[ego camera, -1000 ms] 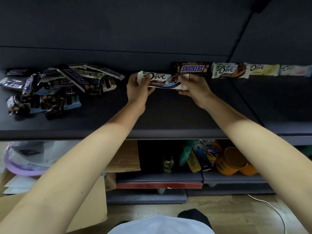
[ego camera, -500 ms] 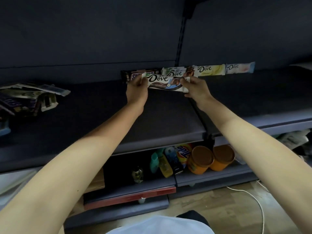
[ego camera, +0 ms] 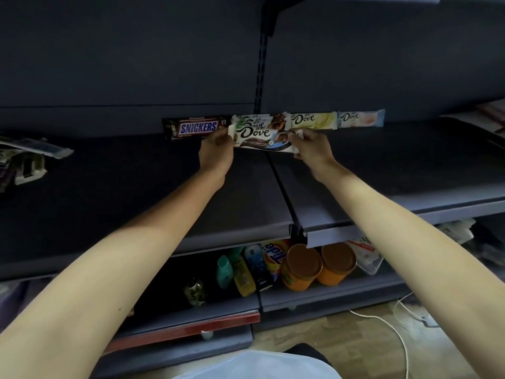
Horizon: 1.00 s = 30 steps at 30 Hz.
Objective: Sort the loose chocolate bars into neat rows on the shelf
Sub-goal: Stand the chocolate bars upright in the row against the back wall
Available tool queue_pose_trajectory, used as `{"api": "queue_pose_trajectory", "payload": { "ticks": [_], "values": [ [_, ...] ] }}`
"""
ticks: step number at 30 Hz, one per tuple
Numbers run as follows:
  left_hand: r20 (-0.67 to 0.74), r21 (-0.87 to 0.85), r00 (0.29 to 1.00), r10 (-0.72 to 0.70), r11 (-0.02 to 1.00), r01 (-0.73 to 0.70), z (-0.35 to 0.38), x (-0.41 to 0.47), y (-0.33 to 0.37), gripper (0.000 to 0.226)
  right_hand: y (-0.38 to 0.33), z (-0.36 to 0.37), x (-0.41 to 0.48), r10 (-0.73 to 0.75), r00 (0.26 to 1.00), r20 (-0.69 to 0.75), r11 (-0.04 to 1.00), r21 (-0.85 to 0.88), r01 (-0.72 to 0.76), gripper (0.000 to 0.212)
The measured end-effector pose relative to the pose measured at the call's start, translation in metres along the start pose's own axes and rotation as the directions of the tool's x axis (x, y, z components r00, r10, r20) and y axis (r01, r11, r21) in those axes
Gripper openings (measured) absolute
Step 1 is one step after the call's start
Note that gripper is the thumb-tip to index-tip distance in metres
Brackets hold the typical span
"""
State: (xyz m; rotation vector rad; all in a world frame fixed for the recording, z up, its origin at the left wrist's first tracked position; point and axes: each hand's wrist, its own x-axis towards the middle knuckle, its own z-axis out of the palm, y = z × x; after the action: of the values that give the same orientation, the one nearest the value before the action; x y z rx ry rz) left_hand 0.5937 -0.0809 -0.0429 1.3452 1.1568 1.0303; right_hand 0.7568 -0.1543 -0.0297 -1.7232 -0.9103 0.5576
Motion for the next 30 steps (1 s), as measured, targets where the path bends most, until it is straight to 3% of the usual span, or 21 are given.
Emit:
{"api": "queue_pose_trajectory", "payload": {
  "ticks": [10, 15, 22, 30],
  "values": [
    [-0.092, 0.038, 0.996, -0.015, 0.999, 0.019, -0.082, 0.021, -0.011, 0.037, -0.022, 0.081, -0.003, 0.049, 0.995, 0.087, 0.999, -0.001, -0.049, 0.027],
    [-0.141, 0.066, 0.989, -0.047, 0.996, 0.057, -0.141, 0.037, -0.017, 0.035, -0.048, 0.143, -0.023, -0.028, 0.986, 0.162, 0.997, -0.067, 0.040, 0.026],
    [-0.090, 0.132, 0.991, -0.096, 0.985, 0.107, -0.213, 0.057, -0.029, 0.038, -0.085, 0.217, -0.042, -0.101, 0.963, 0.251, 0.987, -0.098, 0.129, 0.023],
    [-0.032, 0.185, 0.993, -0.117, 0.975, 0.121, -0.247, 0.069, -0.031, 0.038, -0.088, 0.277, -0.048, 0.004, 0.962, 0.274, 1.000, 0.009, -0.006, 0.064]
  ]
}}
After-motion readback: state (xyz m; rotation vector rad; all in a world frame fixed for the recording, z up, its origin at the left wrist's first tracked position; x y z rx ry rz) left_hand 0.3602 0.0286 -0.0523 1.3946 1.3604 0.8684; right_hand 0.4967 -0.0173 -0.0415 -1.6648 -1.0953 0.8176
